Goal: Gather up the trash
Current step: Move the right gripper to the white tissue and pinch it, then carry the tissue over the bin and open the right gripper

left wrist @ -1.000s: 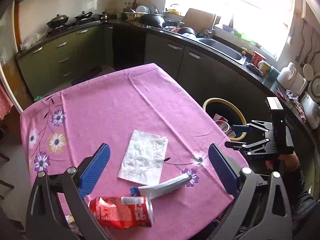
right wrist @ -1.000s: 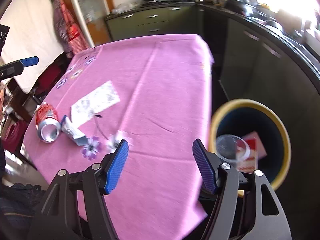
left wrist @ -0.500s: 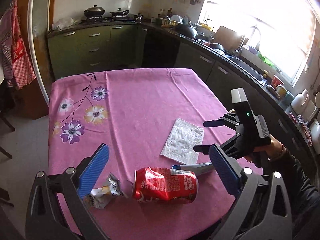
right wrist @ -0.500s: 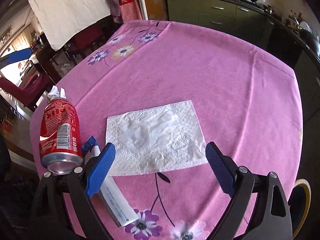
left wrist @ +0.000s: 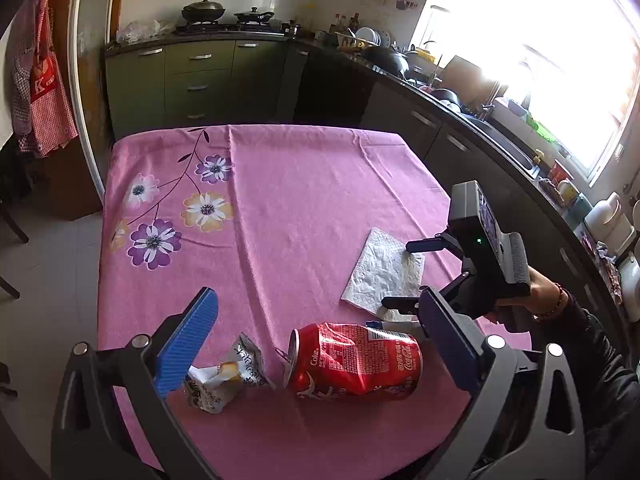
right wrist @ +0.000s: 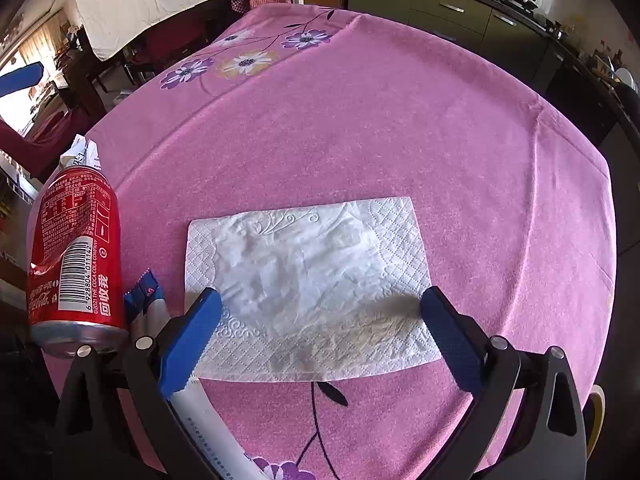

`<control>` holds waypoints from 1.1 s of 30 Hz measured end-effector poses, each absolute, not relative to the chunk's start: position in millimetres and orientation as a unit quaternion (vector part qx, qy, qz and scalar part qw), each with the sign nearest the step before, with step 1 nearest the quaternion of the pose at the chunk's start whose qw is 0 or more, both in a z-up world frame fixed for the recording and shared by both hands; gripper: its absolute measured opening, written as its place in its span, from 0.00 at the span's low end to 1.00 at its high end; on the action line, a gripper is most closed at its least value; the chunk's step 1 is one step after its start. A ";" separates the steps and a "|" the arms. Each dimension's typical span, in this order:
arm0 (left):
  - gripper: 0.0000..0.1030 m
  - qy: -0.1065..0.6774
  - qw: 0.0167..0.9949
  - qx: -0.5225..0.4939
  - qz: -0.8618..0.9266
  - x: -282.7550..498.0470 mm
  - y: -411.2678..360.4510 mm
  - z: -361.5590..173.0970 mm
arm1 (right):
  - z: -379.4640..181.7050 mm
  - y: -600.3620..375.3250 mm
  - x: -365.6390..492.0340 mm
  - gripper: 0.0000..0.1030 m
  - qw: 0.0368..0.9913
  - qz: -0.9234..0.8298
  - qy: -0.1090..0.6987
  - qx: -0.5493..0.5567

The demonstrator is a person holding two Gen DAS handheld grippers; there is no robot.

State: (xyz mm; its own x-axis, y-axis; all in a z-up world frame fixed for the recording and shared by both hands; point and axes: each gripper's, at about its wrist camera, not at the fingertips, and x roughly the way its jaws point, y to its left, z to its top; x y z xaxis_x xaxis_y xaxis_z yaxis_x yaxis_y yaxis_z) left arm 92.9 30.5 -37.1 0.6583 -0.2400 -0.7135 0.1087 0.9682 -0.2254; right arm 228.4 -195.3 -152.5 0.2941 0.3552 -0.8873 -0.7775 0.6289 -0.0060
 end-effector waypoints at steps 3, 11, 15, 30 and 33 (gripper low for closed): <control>0.93 0.404 0.906 -0.082 -0.096 93.5 30.3 -38.9 | -150.7 -195.7 228.2 0.87 0.775 0.366 0.465 -0.223; 0.93 0.403 0.907 -0.076 -0.099 93.6 26.6 -38.9 | -139.6 -197.4 220.2 0.21 0.775 0.376 0.459 -0.217; 0.93 0.403 0.907 -0.072 -0.099 93.9 25.0 -38.3 | -139.3 -193.2 210.3 0.05 0.775 0.382 0.451 -0.222; 0.93 0.404 0.907 -0.058 -0.103 97.9 17.7 -35.0 | -98.2 -250.5 214.8 0.05 0.810 0.371 0.440 -0.113; 0.93 0.404 0.907 -0.051 -0.109 99.3 12.0 -33.2 | -83.5 -281.2 214.5 0.05 0.828 0.347 0.431 -0.092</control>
State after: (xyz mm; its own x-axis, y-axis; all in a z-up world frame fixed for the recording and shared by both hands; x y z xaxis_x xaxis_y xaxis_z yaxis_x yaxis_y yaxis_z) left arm 99.3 12.0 -33.2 0.6506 -0.2383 -0.7210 0.1557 0.9712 -0.1805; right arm 214.5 -281.2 -83.5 0.3872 0.4954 -0.7776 -0.6545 0.7417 0.1467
